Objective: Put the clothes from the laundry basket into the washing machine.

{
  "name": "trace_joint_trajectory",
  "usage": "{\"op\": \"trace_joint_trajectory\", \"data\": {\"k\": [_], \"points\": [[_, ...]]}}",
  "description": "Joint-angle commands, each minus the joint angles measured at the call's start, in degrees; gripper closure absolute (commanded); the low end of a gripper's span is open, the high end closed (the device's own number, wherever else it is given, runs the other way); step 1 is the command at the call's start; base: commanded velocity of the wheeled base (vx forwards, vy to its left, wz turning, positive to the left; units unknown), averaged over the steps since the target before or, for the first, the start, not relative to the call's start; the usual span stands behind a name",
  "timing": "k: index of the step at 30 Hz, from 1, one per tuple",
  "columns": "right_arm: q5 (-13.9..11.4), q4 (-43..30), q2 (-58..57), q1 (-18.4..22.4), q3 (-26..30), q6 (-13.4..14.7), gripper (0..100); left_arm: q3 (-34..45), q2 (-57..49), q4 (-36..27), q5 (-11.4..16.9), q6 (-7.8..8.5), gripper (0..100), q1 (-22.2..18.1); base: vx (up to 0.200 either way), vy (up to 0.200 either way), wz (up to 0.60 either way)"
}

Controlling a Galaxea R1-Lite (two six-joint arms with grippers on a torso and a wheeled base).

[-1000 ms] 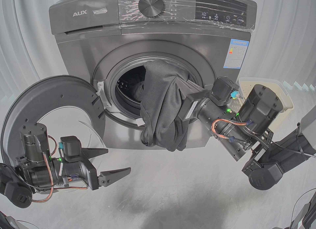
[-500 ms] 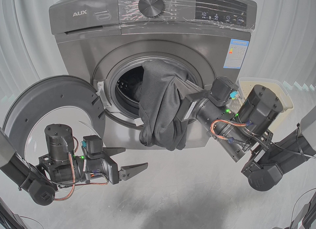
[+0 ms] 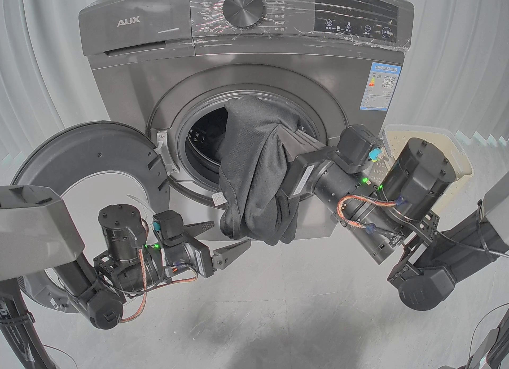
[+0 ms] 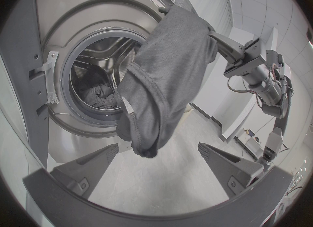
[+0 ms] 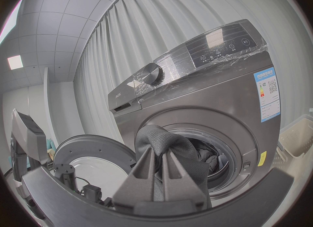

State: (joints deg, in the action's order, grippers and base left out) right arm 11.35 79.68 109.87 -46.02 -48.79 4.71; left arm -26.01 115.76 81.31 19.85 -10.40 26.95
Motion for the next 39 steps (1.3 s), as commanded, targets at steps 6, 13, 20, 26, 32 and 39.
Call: {"op": "trace_joint_trajectory", "data": {"k": [6,13,20,26,32,39], "points": [[-0.01,0.04,0.43,-0.21,0.10,0.04,100,-2.46,5.88,3.06,-0.95,-2.70,0,0.03,0.000,0.000,0.00],[-0.01,0.74,1.22,-0.21,0.10,0.04,100,-2.99,8.16,6.40,-1.04,-2.61,0,1.44,0.000,0.000,0.00],[-0.01,0.74,1.13,-0.21,0.18,0.04,100,-4.66,9.31,7.02,-1.04,-2.61,0,1.44,0.000,0.000,0.00],[-0.01,0.74,1.13,-0.30,0.18,0.04,100,-6.59,9.66,7.11,-3.15,-2.43,100,1.44,0.000,0.000,0.00],[-0.01,0.74,1.04,-0.21,0.27,0.04,100,-8.17,10.80,7.19,-4.11,-2.35,100,1.61,0.000,0.000,0.00],[-0.01,0.83,1.13,0.05,0.27,-0.05,100,-6.59,9.31,7.19,-4.20,-1.73,100,1.87,0.000,0.000,0.00]]}}
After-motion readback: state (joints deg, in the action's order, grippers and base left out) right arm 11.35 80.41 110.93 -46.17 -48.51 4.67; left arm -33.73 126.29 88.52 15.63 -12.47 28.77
